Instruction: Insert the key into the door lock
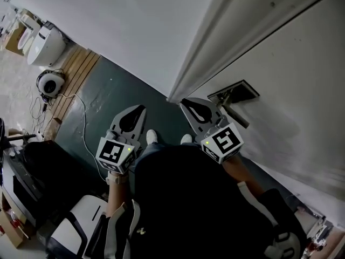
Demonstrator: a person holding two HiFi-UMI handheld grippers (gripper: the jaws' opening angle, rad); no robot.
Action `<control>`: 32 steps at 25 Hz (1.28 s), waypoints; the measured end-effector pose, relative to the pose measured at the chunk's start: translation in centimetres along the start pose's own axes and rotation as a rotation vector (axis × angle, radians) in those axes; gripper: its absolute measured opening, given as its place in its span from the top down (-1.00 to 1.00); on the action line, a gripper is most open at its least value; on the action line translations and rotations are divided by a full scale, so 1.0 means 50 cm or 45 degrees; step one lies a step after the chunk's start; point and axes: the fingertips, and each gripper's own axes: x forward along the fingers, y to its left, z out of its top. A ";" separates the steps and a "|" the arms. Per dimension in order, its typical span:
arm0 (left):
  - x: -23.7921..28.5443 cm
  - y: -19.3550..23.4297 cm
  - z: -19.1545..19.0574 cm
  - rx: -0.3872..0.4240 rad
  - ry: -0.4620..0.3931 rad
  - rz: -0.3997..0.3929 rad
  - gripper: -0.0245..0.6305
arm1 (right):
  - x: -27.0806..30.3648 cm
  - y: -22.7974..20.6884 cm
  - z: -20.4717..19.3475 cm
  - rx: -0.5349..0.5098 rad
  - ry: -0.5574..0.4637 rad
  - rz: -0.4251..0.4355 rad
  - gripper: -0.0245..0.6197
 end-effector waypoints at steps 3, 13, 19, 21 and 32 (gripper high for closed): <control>-0.005 0.000 0.016 0.039 -0.026 0.017 0.89 | 0.011 0.005 0.019 -0.019 -0.016 0.032 0.87; -0.007 0.004 0.055 0.012 -0.101 0.013 0.89 | 0.028 0.008 0.049 -0.062 -0.027 0.067 0.87; 0.019 -0.004 0.048 -0.026 -0.088 -0.011 0.89 | 0.032 -0.004 0.037 -0.014 -0.030 0.099 0.87; 0.028 -0.005 0.046 -0.021 -0.100 -0.024 0.89 | 0.034 -0.003 0.036 -0.011 -0.029 0.106 0.87; 0.021 0.005 0.038 -0.072 -0.098 -0.037 0.89 | 0.036 0.015 0.035 0.015 -0.017 0.108 0.87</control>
